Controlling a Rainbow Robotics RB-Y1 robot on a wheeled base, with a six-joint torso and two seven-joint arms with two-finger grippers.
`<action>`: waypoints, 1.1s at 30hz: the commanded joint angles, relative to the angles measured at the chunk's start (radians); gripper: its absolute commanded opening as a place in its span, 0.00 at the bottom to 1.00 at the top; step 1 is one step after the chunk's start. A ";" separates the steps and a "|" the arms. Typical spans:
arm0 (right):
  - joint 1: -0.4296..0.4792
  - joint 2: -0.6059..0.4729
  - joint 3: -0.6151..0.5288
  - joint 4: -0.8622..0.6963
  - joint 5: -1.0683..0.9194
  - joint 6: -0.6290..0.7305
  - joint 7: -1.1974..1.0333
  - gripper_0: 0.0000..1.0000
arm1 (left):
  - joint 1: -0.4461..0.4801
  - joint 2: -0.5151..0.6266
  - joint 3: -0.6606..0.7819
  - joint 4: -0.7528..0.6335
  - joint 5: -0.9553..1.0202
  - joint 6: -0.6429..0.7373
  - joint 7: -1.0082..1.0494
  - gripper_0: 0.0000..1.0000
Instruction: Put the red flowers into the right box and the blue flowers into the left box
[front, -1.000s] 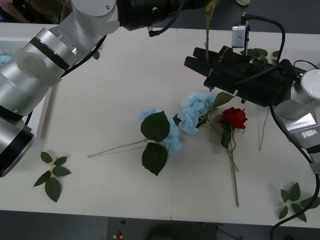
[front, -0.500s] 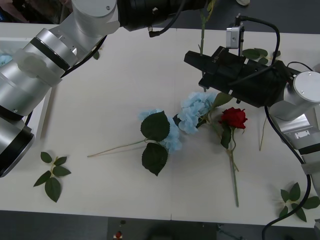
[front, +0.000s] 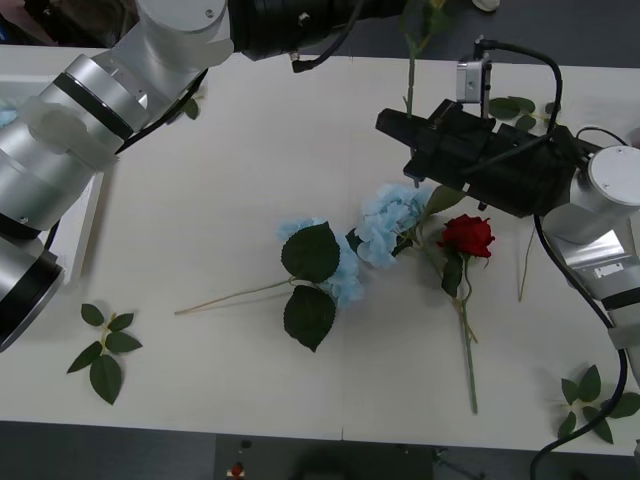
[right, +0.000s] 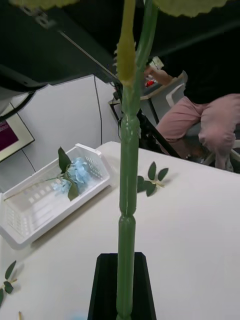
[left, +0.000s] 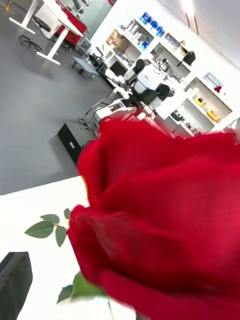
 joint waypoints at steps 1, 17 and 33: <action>-0.039 -0.137 0.015 0.051 -0.022 0.001 -0.101 0.00 | -0.016 0.187 -0.010 -0.067 0.159 0.119 0.003 1.00; -0.044 -0.792 0.228 0.640 -0.282 0.208 -0.315 0.00 | 0.294 0.549 -0.044 -0.237 0.058 0.592 -0.559 1.00; -0.044 -0.729 0.360 1.002 -0.388 -0.019 -0.346 0.00 | 0.155 0.347 -0.568 -0.196 -0.341 0.268 -0.603 1.00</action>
